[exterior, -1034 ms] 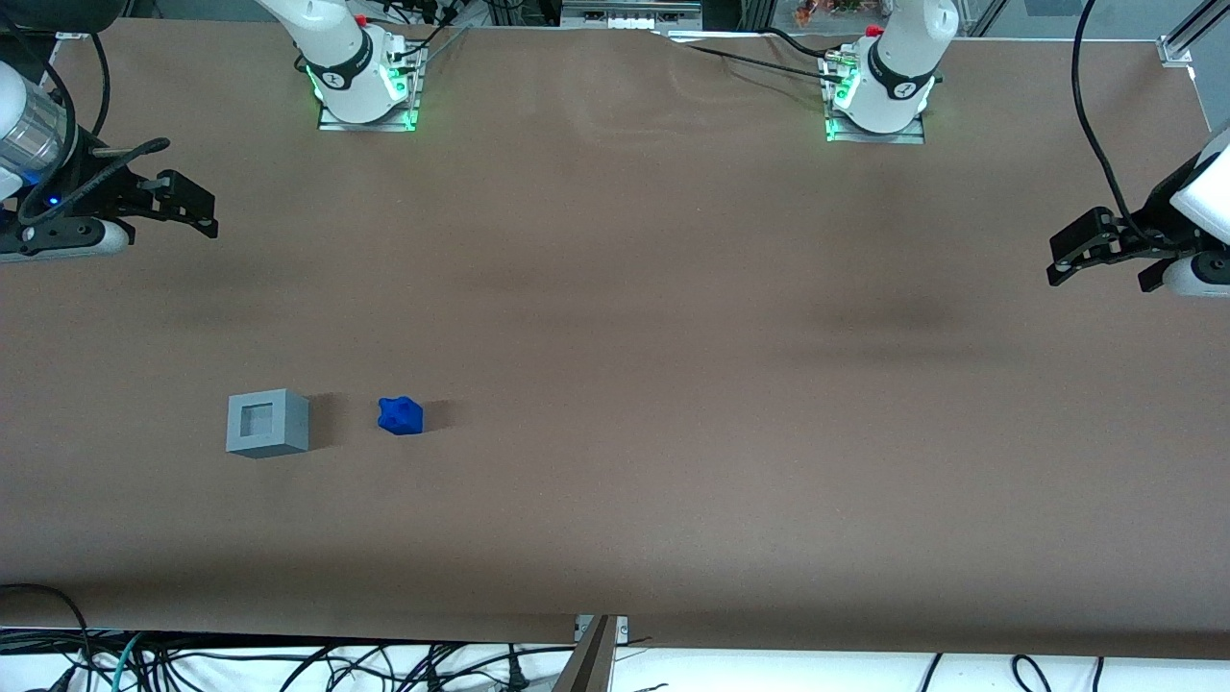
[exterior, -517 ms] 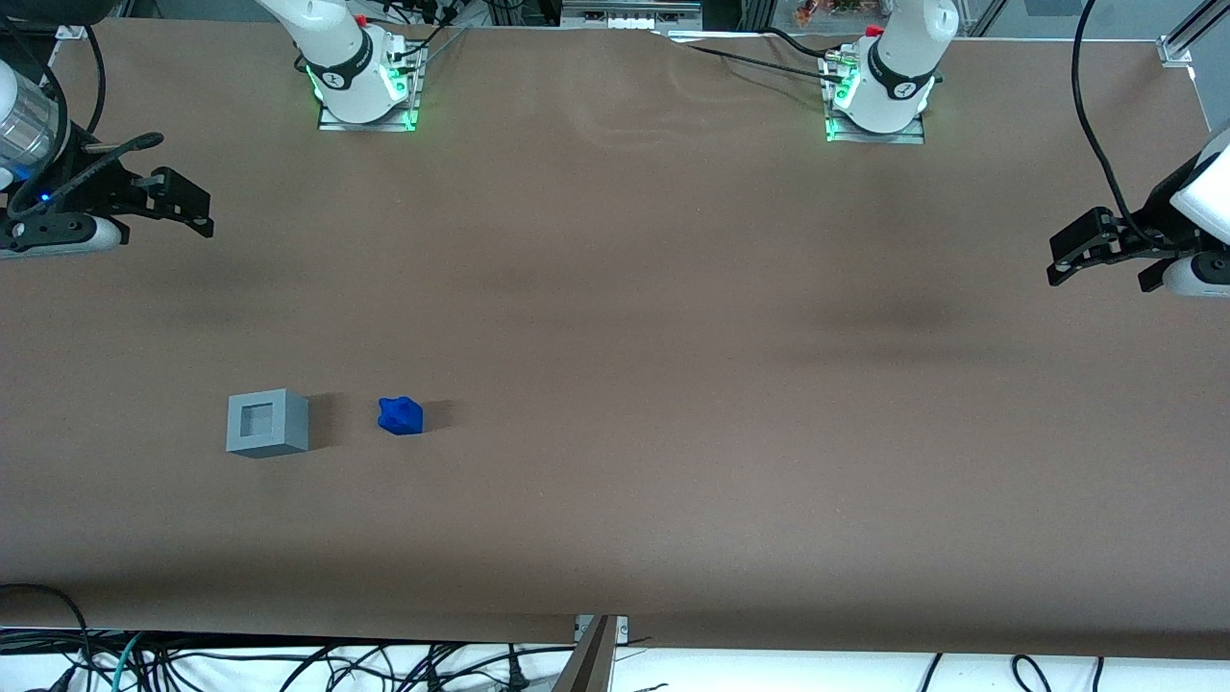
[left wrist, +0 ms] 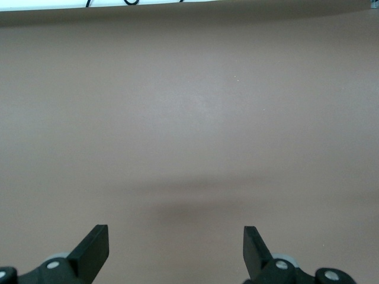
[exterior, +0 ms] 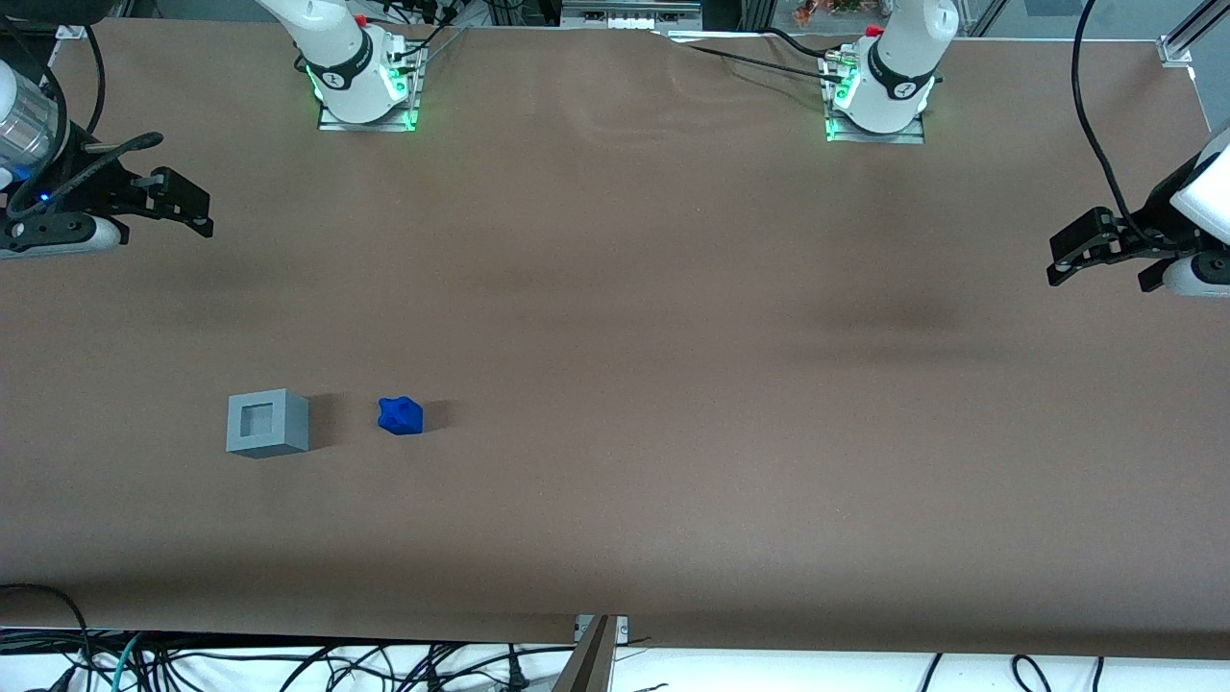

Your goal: Insert blue part into gray base with right arm

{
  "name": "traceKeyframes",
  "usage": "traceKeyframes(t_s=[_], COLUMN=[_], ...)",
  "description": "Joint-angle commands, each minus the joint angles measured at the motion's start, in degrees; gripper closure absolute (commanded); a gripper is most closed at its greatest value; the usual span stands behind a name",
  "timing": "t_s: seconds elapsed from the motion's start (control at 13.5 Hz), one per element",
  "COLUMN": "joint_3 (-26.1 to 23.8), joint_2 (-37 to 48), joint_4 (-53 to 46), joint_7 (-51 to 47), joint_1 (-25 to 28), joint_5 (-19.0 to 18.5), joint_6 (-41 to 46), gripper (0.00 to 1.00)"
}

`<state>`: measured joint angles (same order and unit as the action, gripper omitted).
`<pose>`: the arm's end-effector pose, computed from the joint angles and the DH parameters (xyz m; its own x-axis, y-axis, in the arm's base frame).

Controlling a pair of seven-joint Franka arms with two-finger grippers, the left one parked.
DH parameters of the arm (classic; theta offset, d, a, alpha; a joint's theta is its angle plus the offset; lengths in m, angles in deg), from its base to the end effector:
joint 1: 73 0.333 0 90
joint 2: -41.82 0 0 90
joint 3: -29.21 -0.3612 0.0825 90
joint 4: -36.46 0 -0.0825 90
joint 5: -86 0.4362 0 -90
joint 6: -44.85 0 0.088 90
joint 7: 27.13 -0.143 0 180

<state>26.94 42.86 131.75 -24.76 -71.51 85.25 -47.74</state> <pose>0.5997 0.0378 0.6001 0.9938 0.1073 -0.0295 0.1077 -0.9941 0.0126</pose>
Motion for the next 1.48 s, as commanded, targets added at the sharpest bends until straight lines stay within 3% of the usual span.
traceKeyframes(t_s=[0.0,1.4], joint_3=[0.0,0.0], joint_2=[-0.2,-1.0], joint_4=[-1.3,-2.5], joint_7=[0.9,0.5], joint_1=[-0.3,-0.3], joint_5=[0.0,-0.1], joint_6=[1.4,2.1], gripper=[0.01,0.01])
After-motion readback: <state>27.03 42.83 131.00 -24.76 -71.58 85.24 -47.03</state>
